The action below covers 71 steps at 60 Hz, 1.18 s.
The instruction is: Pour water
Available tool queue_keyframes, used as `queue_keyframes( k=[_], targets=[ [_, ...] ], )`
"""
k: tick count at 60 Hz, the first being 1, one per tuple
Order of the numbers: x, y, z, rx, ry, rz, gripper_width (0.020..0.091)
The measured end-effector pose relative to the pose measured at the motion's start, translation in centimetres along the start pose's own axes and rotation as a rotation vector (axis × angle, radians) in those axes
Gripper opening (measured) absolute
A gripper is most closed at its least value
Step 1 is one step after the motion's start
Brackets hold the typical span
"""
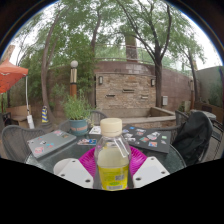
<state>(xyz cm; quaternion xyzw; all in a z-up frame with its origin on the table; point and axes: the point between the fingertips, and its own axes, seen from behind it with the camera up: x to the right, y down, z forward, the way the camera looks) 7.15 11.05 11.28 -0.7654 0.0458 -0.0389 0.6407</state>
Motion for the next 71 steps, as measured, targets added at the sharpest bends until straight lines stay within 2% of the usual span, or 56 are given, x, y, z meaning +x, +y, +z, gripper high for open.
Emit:
queue_keyframes(
  k=[3,9,11,20,24,27,31,34,46,71],
  targets=[
    [1.3,3.3,0.8,-0.038,0.016,-0.014,0.0395],
    [2.4,6.9,1.3,-0.079,0.046,0.023,0.0402],
    [2.5,6.2,1.3,-0.026,0.043,0.049,0.0403],
    [2.3,6.7,0.7,-0.029,0.039,0.034,0.0427],
    [2.7,7.0,0.7,-0.040,0.043,0.054,0.0501],
    [2.3,7.3,0.2,-0.087,0.039,0.068,0.0550],
    [2.0,9.2,-0.7,-0.191,0.033,0.113,0.0721],
    [1.9,9.2,-2.0,-0.209,0.035,0.155,0.0808],
    [-0.2,7.9,-10.1,-0.263,0.078,0.191,0.0804],
    [-14.5,-1.8,-32.5,-0.286,0.102,0.237,0.0808]
  ],
)
